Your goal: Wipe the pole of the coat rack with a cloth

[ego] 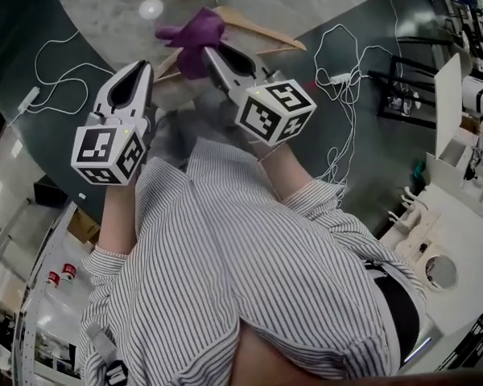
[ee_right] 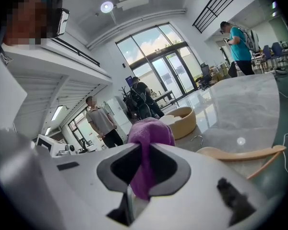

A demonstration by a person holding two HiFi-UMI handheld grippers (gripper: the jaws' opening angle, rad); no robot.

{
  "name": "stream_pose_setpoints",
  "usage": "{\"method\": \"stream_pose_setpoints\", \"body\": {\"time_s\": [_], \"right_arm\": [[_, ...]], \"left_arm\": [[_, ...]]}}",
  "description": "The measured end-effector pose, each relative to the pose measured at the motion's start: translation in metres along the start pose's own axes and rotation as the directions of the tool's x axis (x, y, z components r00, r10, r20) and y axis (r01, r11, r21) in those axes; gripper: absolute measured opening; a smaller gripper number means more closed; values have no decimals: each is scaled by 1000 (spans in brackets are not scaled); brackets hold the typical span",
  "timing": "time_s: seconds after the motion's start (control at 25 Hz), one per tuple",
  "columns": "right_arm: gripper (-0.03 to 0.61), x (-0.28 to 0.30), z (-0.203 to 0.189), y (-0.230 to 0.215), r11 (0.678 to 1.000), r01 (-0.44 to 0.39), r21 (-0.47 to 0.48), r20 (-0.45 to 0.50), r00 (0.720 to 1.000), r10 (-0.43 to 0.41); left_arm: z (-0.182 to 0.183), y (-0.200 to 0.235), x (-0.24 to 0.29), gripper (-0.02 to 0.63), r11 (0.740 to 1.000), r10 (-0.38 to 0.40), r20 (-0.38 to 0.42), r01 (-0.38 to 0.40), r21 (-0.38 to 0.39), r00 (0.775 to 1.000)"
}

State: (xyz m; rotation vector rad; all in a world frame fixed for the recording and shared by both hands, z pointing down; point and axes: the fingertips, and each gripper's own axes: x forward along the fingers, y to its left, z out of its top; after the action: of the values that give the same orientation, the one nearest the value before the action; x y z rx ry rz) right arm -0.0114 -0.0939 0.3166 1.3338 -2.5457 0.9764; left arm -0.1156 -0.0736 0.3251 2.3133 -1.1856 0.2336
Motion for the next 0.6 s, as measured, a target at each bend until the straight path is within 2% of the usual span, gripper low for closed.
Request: {"method": "stream_pose_setpoints", "body": {"time_s": [0.4,0.6], "right_arm": [[55,14,-34,-12,1000,-10,-8,-124,992,9],[55,20,-48,-19,1000,-5,-10,-159,987,3]], "left_arm": [[-26,1,24,32,999,11,-71,-8,33,997],[-47,-2,28,81,998,8,-124,0,65,992]]}}
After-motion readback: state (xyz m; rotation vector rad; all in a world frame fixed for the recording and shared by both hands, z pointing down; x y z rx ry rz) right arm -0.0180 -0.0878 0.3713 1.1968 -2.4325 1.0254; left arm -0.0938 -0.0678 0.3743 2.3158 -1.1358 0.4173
